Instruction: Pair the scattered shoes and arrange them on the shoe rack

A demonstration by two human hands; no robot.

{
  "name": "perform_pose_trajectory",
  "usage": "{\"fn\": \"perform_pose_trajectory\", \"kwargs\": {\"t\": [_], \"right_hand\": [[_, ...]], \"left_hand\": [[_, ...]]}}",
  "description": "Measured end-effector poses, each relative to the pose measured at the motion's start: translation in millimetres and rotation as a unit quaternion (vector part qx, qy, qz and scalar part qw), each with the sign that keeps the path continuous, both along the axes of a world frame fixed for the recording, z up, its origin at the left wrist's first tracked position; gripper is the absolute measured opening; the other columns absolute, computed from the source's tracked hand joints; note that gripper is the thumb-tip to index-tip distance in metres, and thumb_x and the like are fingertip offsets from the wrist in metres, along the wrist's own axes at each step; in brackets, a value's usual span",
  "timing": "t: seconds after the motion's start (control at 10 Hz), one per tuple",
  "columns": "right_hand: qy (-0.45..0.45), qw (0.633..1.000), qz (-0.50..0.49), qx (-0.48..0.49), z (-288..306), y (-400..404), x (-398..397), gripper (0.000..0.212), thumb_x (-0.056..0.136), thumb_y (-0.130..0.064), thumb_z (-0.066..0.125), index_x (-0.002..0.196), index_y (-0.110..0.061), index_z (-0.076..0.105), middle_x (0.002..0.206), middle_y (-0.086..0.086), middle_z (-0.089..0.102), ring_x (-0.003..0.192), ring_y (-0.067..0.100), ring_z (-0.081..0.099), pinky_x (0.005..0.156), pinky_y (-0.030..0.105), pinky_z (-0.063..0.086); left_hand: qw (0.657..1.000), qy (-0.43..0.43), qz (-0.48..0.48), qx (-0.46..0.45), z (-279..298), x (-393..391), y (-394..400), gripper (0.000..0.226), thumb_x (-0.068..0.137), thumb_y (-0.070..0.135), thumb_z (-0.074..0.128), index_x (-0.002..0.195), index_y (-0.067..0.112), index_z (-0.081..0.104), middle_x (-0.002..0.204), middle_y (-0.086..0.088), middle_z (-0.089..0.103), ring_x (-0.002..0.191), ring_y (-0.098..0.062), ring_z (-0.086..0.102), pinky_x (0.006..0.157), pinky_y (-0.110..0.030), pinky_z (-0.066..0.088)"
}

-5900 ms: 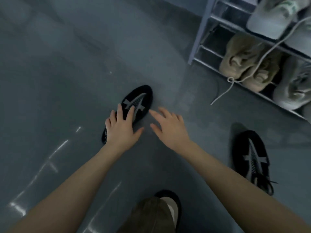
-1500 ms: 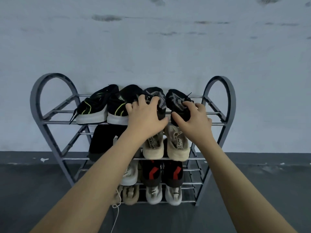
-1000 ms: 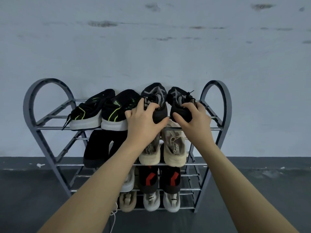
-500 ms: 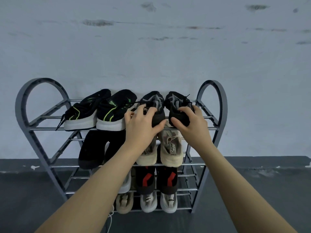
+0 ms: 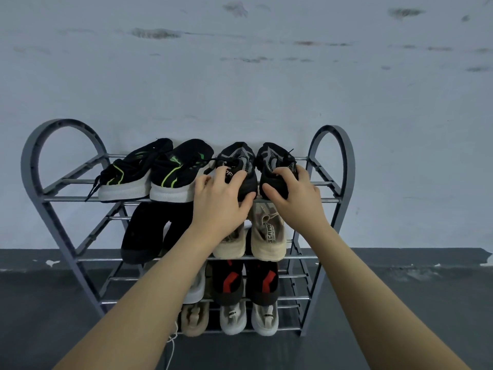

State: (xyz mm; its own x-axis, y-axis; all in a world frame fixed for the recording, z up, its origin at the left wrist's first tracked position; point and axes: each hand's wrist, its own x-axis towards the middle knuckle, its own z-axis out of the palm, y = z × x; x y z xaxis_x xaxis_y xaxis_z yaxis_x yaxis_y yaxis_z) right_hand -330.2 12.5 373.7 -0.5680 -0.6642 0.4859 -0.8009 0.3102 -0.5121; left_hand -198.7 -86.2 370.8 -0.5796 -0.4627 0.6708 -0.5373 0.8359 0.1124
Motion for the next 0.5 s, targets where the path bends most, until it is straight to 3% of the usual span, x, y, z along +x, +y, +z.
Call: {"fn": "perform_pose_trajectory", "kwargs": {"t": [0.2, 0.4, 0.5], "right_hand": [[-0.01, 1.0, -0.008, -0.004, -4, 6, 6, 0.044, 0.089, -0.051, 0.043, 0.13, -0.035, 0.036, 0.148, 0.013, 0.027, 0.132, 0.032, 0.034, 0.11, 0.051, 0.018], [0.014, 0.997, -0.037, -0.06, -11, 3, 15, 0.048, 0.09, -0.049, 0.044, 0.135, -0.036, 0.034, 0.151, 0.013, 0.022, 0.14, 0.03, 0.019, 0.111, 0.048, 0.009], [0.028, 0.991, -0.032, -0.129, 8, 6, 16, 0.044, 0.09, -0.046, 0.046, 0.131, -0.03, 0.041, 0.145, 0.007, 0.034, 0.136, 0.027, 0.027, 0.11, 0.046, 0.012]], "left_hand": [[0.998, -0.045, 0.033, -0.024, -3, 13, -1, 0.057, 0.089, 0.055, 0.038, 0.142, 0.034, 0.03, 0.141, -0.014, 0.039, 0.128, -0.033, 0.037, 0.102, -0.046, 0.022], [1.0, 0.017, 0.002, -0.022, -5, 26, -2, 0.053, 0.09, 0.042, 0.046, 0.14, 0.028, 0.035, 0.134, -0.01, 0.048, 0.124, -0.029, 0.043, 0.101, -0.042, 0.024], [0.996, 0.073, -0.011, 0.051, 22, 32, -11, 0.046, 0.088, 0.037, 0.049, 0.132, 0.021, 0.045, 0.129, -0.005, 0.051, 0.119, -0.028, 0.047, 0.099, -0.042, 0.025]]}}
